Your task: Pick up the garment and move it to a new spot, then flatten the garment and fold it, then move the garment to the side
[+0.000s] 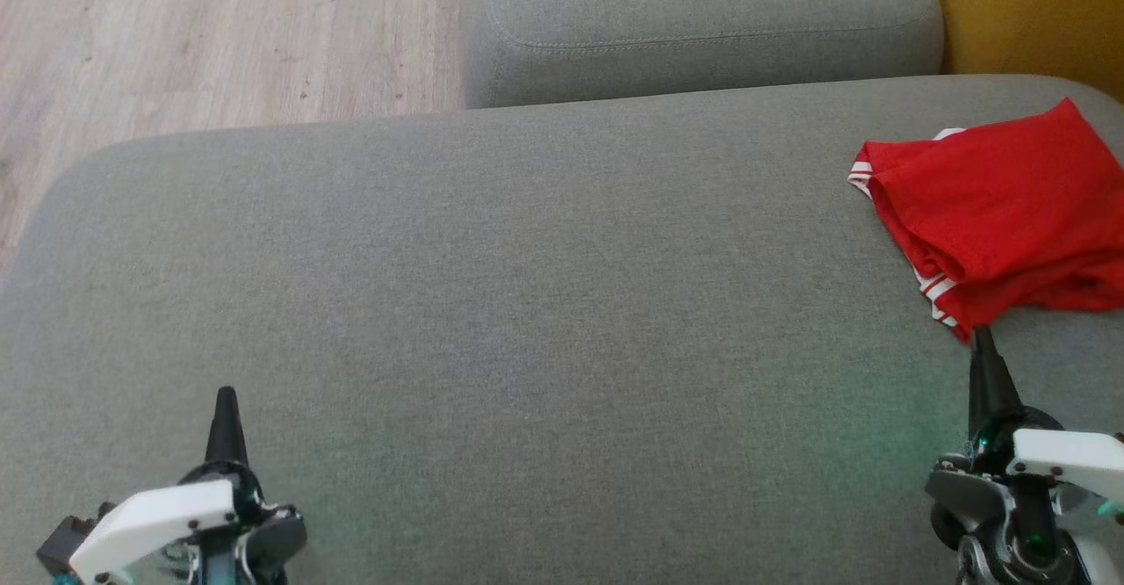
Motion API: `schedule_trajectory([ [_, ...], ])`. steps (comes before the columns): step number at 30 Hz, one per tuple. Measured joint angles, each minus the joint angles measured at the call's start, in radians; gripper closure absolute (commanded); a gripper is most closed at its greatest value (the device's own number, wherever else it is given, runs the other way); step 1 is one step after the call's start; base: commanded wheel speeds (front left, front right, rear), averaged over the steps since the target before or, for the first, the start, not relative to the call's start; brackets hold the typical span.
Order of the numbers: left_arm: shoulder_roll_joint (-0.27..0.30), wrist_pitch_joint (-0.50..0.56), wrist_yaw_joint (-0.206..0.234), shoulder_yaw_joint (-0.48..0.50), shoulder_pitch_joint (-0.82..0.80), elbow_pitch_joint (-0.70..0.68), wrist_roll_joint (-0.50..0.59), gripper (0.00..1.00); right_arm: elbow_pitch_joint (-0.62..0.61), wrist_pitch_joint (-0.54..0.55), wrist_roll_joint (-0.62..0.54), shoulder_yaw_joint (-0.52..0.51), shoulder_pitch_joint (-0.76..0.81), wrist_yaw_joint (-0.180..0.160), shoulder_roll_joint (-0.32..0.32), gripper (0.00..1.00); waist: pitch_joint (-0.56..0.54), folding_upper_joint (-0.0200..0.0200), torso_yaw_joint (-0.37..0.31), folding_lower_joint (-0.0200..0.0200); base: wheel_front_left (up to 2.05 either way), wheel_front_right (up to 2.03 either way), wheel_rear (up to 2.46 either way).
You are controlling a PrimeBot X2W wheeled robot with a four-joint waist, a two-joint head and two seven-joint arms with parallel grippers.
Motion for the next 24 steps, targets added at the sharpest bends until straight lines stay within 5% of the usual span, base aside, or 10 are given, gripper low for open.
schedule_trajectory([
  [9, 0.000, 0.024, -0.018, 0.026, -0.020, 0.012, -0.099, 1.00, 0.005, 0.021, 0.101, -0.013, -0.012, 0.000, 0.000, 1.00, -0.001, 0.0000, -0.002, 0.0000, 0.00, 0.00, 0.00],
  [24, -0.002, 0.030, -0.018, 0.030, -0.025, 0.012, -0.100, 1.00, 0.006, 0.026, 0.104, -0.021, -0.012, 0.000, 0.000, 1.00, -0.001, 0.0000, -0.002, 0.0000, 0.00, 0.00, 0.00],
])
